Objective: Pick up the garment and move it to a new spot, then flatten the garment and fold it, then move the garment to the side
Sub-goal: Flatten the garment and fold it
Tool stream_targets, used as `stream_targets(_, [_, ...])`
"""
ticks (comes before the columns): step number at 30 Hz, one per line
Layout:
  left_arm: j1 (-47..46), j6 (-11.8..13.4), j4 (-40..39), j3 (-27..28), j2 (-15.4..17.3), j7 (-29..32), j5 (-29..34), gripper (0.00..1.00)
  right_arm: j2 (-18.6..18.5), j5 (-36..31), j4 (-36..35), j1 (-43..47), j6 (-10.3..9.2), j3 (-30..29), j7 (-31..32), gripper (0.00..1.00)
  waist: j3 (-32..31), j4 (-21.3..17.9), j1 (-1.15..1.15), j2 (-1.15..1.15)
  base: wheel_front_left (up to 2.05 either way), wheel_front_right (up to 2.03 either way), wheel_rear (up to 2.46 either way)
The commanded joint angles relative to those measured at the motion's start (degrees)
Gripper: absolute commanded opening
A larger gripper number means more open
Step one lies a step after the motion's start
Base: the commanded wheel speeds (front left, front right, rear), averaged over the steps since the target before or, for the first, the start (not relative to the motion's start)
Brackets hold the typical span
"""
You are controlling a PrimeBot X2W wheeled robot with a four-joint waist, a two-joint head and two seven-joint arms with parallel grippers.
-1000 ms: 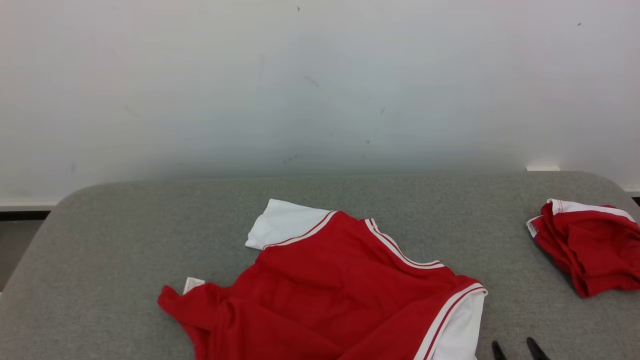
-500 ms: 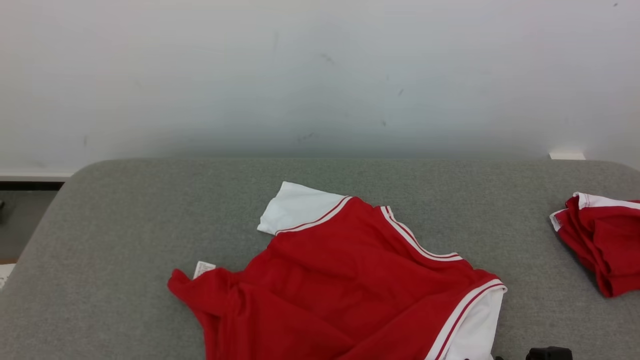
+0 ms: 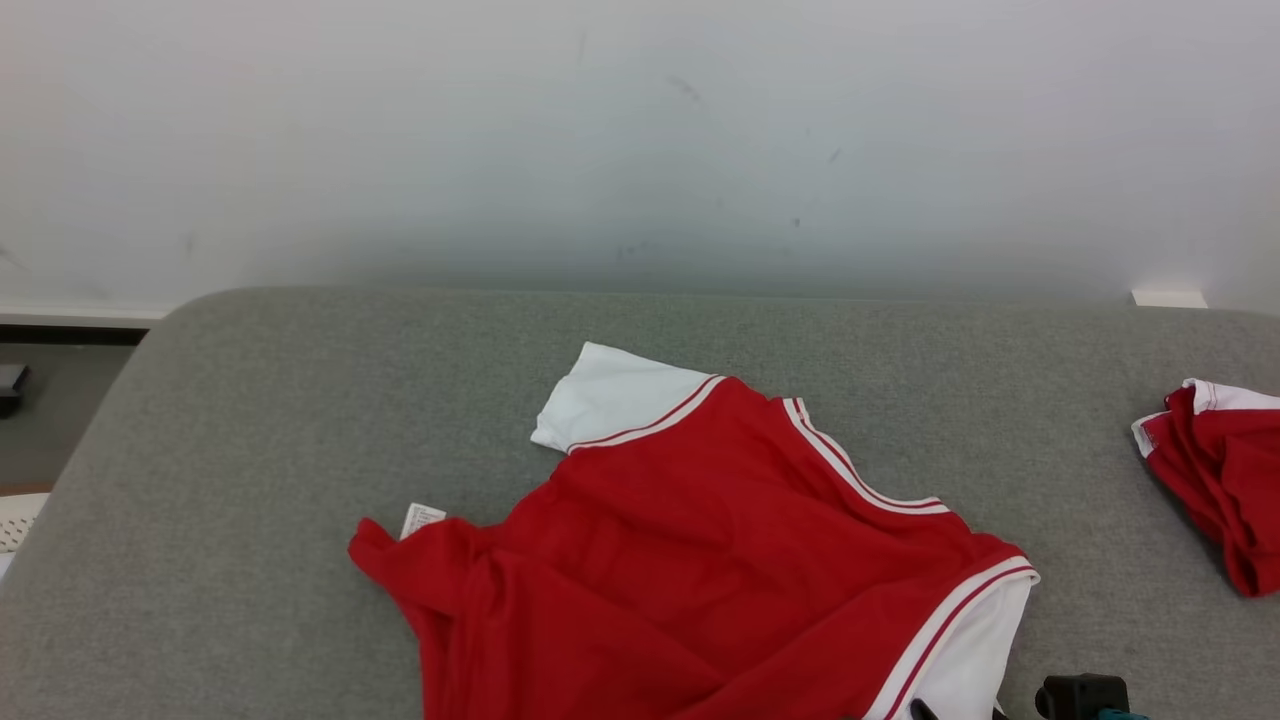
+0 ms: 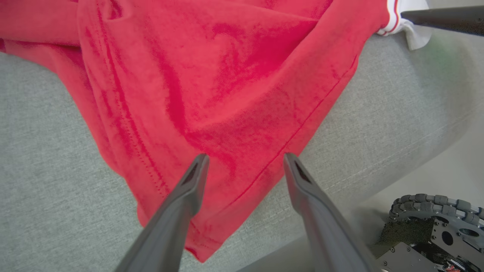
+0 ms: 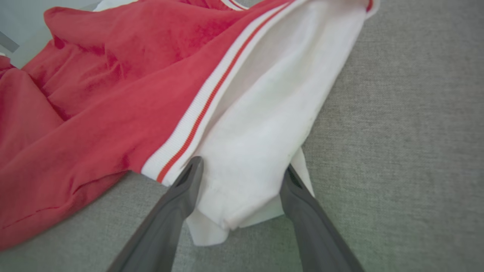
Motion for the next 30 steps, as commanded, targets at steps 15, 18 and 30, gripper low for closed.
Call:
stream_targets(15, [-1.4,0.3,4.2,-0.6,3.0,3.6,0.2,1.0,-0.3,0.8,1.8,-2.9,-0.16,1.1,-1.9,1.0,1.6,-0.8,0.0,0.0,0.0,0.0,0.0])
stream_targets(18, [-2.3,0.6,5.5,-0.7,3.2,3.6,0.8,1.0,-0.4,0.8,2.0,-3.3,-0.15,1.3,-1.9,1.0,2.1,-0.9,0.0,0.0,0.0,0.0,0.0])
stream_targets(30, [-4.6,0.8,8.8,0.1,1.6,2.2,-2.1,0.0,0.2,6.7,0.5,-4.6,-0.15,0.0,-3.1,0.0,1.7,-0.8,0.0,0.0,0.0,0.0,0.0])
